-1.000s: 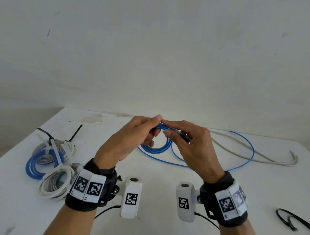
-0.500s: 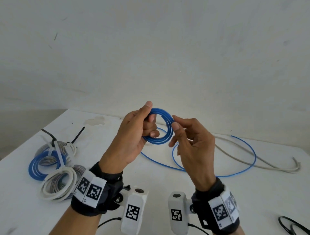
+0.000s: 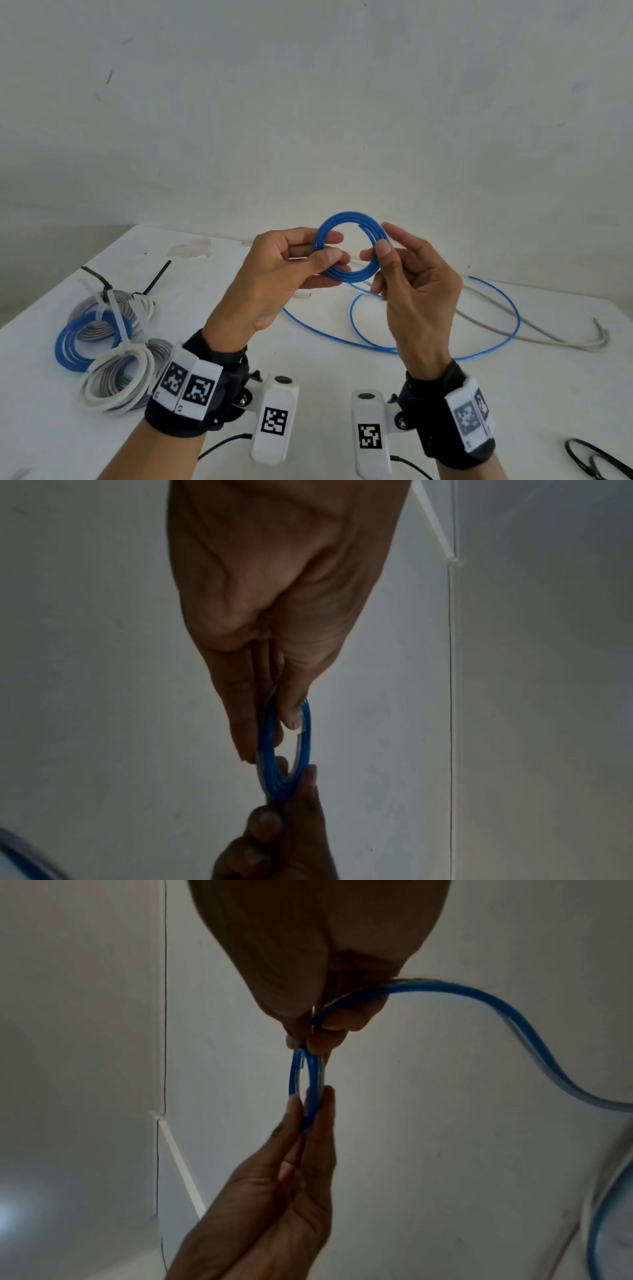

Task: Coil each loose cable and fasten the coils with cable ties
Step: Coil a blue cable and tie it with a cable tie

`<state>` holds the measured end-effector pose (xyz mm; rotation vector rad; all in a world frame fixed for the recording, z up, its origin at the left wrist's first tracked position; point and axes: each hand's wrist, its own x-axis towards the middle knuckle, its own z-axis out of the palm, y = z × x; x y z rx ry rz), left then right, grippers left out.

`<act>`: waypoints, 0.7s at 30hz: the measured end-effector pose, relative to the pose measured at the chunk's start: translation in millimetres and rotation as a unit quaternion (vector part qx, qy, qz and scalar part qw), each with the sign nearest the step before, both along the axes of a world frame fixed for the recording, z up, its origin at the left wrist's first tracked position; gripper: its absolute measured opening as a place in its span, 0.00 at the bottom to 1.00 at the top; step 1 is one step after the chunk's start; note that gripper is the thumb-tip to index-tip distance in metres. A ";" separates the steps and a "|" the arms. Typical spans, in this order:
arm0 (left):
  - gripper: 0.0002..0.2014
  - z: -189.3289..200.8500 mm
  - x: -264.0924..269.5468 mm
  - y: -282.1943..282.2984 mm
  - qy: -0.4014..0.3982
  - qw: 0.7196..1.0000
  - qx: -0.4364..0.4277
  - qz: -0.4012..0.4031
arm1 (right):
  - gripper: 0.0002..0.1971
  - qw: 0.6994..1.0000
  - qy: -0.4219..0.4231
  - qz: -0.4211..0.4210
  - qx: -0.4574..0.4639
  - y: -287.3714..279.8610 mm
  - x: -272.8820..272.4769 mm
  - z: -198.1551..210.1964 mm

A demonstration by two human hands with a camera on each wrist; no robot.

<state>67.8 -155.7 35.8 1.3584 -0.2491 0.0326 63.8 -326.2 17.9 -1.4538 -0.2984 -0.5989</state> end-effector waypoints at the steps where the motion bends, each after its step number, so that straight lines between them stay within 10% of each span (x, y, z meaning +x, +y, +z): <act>1: 0.11 0.6 -0.3 0.7 0.000 1.000 -0.010 -0.002 | 0.09 1.000 0.010 0.000 0.004 0.4 0.2 -0.3; 11: 0.16 -3.1 6.0 2.1 -0.008 0.997 -0.065 0.034 | 0.08 0.988 0.090 0.035 -0.118 -17.9 1.5 6.0; 21: 0.18 -4.1 7.2 0.1 0.009 0.998 -0.063 -0.004 | 0.11 0.997 0.037 0.069 0.000 -7.0 1.0 2.5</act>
